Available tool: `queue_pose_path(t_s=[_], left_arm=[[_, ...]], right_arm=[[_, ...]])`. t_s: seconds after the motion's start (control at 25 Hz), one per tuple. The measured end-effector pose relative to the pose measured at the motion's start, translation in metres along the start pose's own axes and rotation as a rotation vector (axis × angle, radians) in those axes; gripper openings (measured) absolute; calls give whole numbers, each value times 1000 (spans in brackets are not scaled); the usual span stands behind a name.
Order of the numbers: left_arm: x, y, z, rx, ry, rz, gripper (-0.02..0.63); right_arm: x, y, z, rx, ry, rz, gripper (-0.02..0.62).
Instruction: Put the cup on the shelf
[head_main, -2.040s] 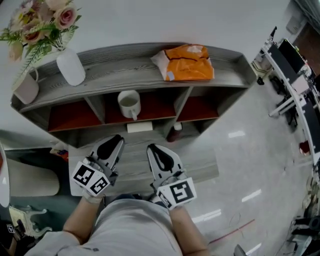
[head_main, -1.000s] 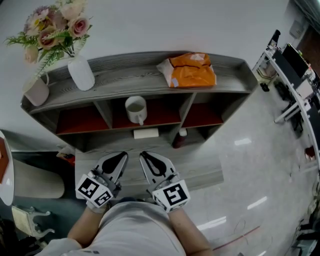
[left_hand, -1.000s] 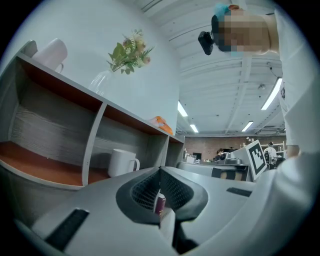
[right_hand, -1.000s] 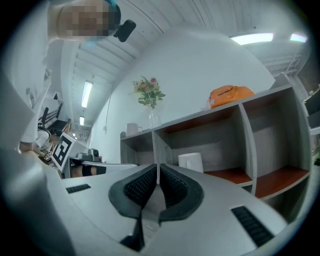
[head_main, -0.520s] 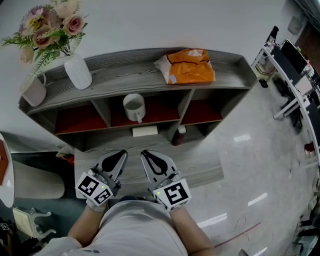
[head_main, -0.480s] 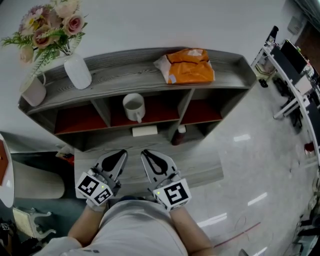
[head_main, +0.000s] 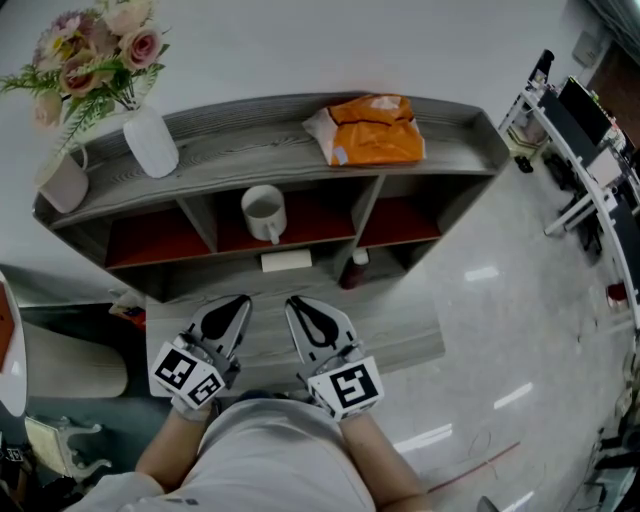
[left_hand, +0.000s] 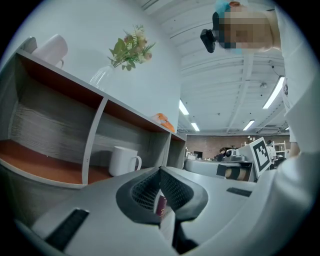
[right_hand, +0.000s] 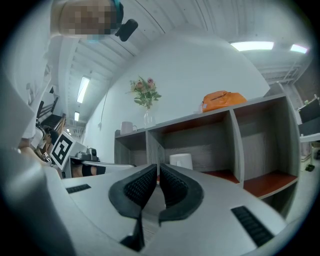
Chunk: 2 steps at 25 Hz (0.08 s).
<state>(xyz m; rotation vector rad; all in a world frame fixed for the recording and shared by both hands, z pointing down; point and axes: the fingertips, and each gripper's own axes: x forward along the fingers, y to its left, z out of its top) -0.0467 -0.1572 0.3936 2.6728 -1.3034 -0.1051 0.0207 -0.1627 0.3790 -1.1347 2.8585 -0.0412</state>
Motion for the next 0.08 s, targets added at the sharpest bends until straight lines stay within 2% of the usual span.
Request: queue_pose_path(t_s=[0.08], left_arm=[[0,2,-1,-1,1,4,17]], right_arm=[[0,-1,0,-2,-1,-3,29]])
